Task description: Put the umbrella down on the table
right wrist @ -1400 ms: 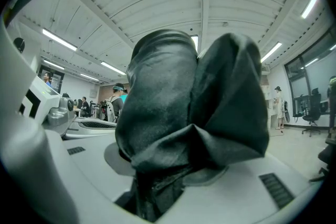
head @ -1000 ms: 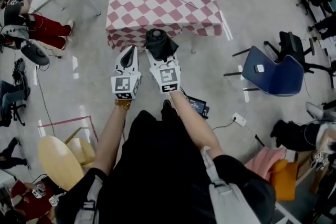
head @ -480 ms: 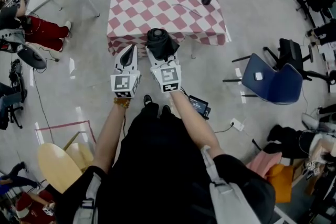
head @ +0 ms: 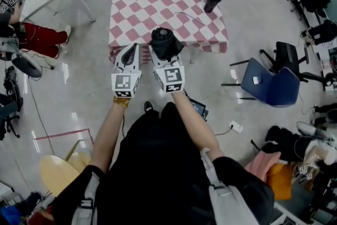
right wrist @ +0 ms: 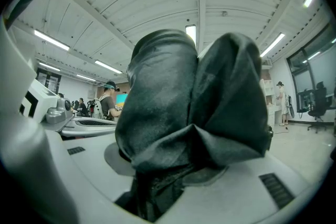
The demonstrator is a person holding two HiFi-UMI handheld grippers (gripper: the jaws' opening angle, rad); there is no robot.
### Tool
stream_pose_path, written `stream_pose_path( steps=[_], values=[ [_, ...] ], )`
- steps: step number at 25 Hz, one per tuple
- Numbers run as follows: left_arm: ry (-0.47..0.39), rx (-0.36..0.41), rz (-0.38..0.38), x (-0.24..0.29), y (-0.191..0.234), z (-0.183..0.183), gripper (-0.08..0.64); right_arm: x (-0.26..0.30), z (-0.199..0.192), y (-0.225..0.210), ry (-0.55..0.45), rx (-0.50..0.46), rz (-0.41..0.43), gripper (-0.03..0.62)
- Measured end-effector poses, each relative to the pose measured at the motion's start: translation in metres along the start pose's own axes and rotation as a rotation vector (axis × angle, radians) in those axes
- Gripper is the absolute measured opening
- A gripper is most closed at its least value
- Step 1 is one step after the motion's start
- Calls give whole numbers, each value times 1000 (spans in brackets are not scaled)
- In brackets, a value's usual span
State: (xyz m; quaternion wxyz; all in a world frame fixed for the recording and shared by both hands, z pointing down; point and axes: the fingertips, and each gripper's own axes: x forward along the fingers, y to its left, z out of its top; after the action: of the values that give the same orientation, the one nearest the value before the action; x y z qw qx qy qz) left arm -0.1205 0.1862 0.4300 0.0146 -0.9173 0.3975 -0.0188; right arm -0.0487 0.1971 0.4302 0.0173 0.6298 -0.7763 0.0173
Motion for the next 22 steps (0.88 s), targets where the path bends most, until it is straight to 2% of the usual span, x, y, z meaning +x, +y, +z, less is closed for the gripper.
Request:
stream_pose_path(
  steps=[4, 10, 22],
  values=[
    [28, -2, 10, 16, 12, -9, 14, 17, -7, -11, 25, 3, -1, 193],
    [47, 11, 19, 62, 28, -15, 14, 59, -12, -39, 4, 39, 21, 193],
    [72, 16, 64, 189, 28, -12, 14, 142, -9, -138, -7, 64, 83, 192]
  ],
)
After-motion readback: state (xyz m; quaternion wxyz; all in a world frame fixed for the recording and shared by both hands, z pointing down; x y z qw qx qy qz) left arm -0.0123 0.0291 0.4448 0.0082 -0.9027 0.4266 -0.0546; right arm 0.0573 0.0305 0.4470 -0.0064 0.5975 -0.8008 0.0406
